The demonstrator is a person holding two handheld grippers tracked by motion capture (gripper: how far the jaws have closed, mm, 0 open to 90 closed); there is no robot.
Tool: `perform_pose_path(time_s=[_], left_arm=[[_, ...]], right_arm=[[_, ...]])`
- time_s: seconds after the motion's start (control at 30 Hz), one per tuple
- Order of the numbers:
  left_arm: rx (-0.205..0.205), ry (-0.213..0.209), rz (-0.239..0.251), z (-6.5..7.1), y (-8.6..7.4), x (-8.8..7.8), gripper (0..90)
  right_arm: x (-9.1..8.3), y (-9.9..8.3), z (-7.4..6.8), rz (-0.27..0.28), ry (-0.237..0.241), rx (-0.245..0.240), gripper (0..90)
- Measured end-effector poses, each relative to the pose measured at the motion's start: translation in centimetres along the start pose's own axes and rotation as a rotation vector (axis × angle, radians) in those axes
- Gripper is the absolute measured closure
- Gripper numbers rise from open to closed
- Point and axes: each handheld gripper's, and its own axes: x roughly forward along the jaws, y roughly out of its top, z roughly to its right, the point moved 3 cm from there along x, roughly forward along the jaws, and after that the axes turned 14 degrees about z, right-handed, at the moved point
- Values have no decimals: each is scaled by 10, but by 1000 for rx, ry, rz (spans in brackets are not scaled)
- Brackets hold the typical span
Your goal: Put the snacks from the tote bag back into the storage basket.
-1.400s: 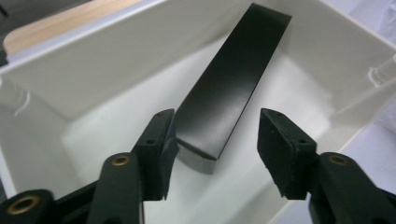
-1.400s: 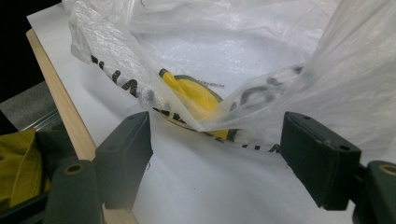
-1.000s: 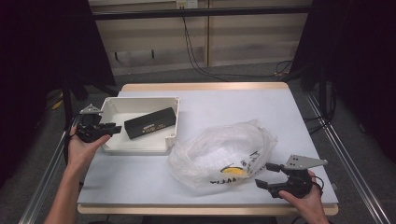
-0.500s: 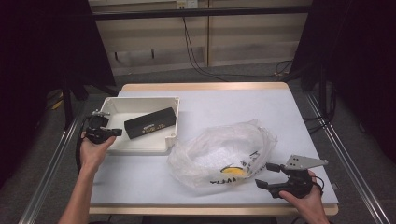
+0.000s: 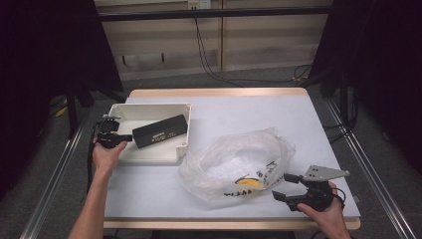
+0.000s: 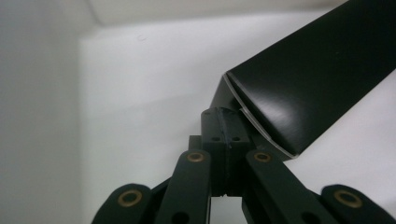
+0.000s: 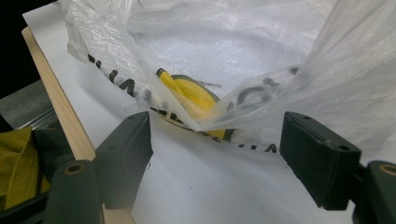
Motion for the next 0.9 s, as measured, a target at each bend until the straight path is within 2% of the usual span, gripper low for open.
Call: perform_pose_path(time_s=[0.13,0.3,0.43,0.5,0.57,0.63,0.7,0.9], left_arm=[[-15,-5,1,-1,3,5,900],[1,6,-5,-1,6,10,900],[-14,8,-5,-2,9,14,900],[-6,9,-7,-4,12,17,900],[-35,9,3,-4,14,18,900],[-20,15,-1,-5,16,21,900],[-32,1,-2,-8,16,22,900],[-35,25,4,-5,20,25,900]], right_arm=[[-1,-1,-1,0,0,1,245],[0,0,1,1,2,-1,245],[0,-1,0,-6,4,1,245],[0,-1,0,-6,5,-1,245],[0,0,0,-4,4,-3,245],[0,0,0,-5,4,-4,245],[0,0,0,-3,4,-6,245],[1,-1,1,-9,8,-4,245]])
